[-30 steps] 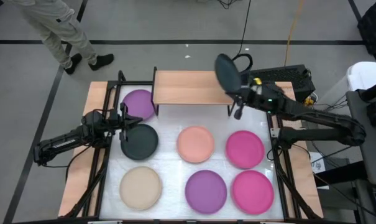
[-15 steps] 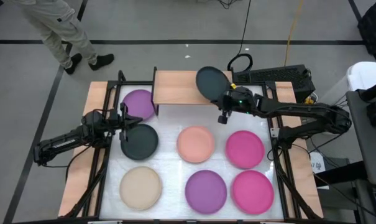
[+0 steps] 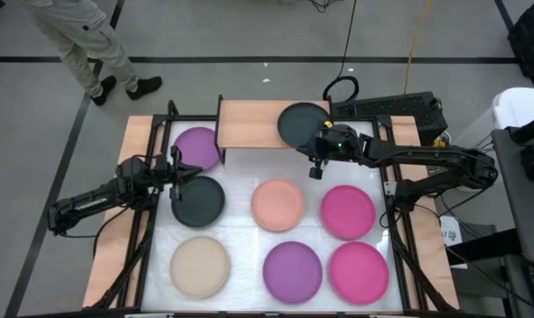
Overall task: Place and stack plates onto a shelf
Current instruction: Put the top black plate on the shelf, then stack the top purple plate on top of the black plate on the shelf
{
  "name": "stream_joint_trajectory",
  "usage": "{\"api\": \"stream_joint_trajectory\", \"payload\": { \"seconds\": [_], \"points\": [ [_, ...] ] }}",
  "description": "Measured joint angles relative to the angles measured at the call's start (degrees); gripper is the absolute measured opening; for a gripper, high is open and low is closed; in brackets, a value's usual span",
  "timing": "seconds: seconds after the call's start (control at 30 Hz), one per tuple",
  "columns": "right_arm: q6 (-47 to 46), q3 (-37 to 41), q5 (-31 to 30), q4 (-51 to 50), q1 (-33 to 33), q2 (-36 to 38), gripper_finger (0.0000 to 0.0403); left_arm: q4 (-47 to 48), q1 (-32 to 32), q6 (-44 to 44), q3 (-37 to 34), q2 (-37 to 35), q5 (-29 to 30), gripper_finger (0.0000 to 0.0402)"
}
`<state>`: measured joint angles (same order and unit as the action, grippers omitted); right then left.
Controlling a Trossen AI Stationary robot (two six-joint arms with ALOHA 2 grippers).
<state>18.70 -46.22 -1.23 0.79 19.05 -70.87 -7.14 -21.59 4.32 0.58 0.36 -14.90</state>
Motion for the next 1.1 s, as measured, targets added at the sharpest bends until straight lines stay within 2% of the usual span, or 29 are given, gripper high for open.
{"api": "stream_joint_trajectory", "payload": {
  "seconds": [0.27,0.53,0.73,0.87,1.0,1.1],
  "points": [
    [1.95,0.09,-0.02,4.67,-2.51,1.25,0.004,0.0,0.01,0.0,0.0,0.0,0.0,0.0004],
    [3.56,0.09,-0.43,9.83,-9.63,9.32,0.004,0.0,0.0,0.01,0.0,0.0,-0.02,0.0004],
    [-2.39,0.09,-4.98,5.87,-13.52,17.82,0.0038,0.0,0.01,0.0,0.0,0.0,0.0,0.0004],
    [-5.46,0.09,-3.97,3.43,-15.46,22.45,0.0032,0.0,0.0,0.0,0.0,0.0,-0.01,0.0004],
    [-6.27,0.09,-0.06,1.08,-17.18,25.32,0.0028,0.0,-0.01,0.0,0.01,0.0,-0.02,0.0004],
    [-7.19,0.09,-0.35,-1.13,-18.19,26.45,0.0028,0.0,-0.01,0.0,0.0,0.0,-0.02,0.0004]
  ]
}}
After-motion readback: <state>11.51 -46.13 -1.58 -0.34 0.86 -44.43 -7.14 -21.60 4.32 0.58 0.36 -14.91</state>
